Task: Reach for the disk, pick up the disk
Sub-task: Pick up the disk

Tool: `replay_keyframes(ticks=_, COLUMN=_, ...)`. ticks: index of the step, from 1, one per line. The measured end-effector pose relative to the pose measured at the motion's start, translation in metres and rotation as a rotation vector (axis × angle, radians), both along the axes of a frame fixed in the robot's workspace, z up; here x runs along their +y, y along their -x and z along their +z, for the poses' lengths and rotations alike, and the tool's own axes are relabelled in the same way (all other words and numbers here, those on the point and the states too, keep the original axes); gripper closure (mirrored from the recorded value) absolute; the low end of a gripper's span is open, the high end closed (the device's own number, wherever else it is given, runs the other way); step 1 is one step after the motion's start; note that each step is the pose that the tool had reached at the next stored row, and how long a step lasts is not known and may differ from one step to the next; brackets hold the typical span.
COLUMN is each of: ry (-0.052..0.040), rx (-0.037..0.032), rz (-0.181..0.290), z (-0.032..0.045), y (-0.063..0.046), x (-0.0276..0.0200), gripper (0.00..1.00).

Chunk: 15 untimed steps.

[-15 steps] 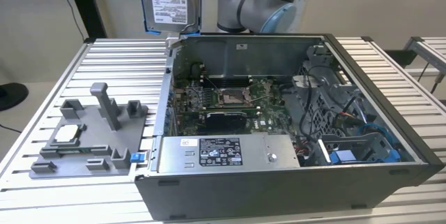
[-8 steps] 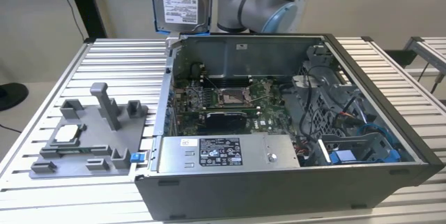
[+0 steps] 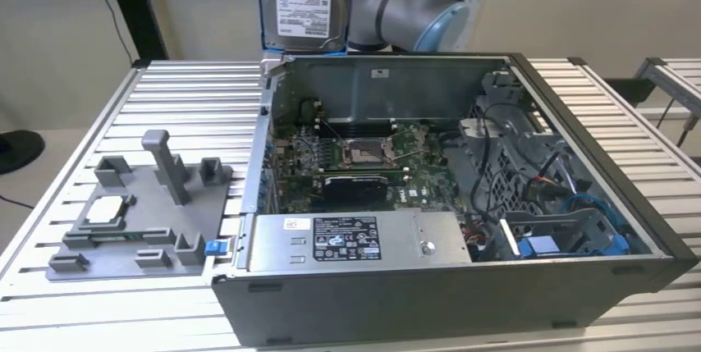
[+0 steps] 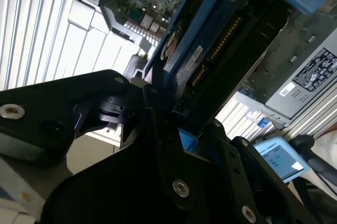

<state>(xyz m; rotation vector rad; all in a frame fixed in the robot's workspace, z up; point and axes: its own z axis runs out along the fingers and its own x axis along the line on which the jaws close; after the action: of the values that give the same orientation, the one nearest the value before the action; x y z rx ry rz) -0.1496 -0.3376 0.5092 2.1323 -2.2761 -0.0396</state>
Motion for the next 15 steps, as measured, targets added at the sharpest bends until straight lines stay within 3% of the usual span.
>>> replay_keyframes(ticks=15, ry=0.0000, rx=0.0004, rz=0.000, z=0.0000, y=-0.042, x=0.0000, gripper=1.00)
